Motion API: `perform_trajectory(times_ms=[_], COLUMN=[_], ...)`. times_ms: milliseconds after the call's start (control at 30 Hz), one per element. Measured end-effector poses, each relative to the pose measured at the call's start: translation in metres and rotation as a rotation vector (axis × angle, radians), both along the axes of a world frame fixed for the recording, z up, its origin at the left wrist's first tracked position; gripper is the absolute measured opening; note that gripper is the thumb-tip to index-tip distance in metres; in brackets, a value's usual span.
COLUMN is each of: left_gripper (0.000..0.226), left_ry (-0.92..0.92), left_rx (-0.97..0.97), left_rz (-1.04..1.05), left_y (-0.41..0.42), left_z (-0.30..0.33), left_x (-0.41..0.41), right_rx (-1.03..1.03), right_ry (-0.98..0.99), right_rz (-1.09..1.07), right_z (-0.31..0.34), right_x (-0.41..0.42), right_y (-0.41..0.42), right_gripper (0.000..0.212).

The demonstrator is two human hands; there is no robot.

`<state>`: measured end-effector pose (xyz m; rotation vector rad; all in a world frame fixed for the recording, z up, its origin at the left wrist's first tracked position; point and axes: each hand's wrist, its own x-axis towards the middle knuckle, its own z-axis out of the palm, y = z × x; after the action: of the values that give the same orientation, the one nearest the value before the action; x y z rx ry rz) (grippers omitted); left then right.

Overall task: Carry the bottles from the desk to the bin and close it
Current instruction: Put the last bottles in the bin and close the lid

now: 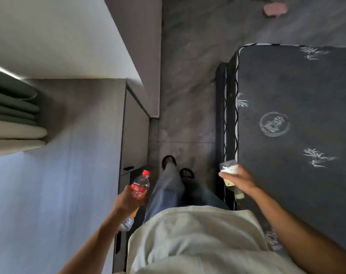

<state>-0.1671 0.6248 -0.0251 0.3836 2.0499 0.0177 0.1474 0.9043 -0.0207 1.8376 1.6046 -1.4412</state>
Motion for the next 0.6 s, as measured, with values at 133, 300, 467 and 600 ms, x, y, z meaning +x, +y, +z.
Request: perform_trajectory(times_ms=[133, 300, 467, 600], left_gripper=[0.068, 0.073, 0.079, 0.080], left_ry=[-0.016, -0.046, -0.067, -0.079], left_rx=[-0.026, -0.012, 0.023, 0.105], left_rz=[-0.018, -0.096, -0.172, -0.207], left_y=[0.031, 0.107, 0.220, 0.328], left_z=[0.000, -0.008, -0.004, 0.004], left_x=[-0.023, -0.067, -0.106, -0.123], right_rx=[0.029, 0.044, -0.027, -0.042], right_ry=[0.061, 0.086, 0.105, -0.015], right_rz=[0.007, -0.072, -0.163, -0.241], right_z=[0.004, 0.007, 0.008, 0.005], right_x=[-0.047, -0.085, -0.081, -0.061], right_y=[0.059, 0.117, 0.149, 0.165], right_gripper=[0.048, 0.031, 0.018, 0.035])
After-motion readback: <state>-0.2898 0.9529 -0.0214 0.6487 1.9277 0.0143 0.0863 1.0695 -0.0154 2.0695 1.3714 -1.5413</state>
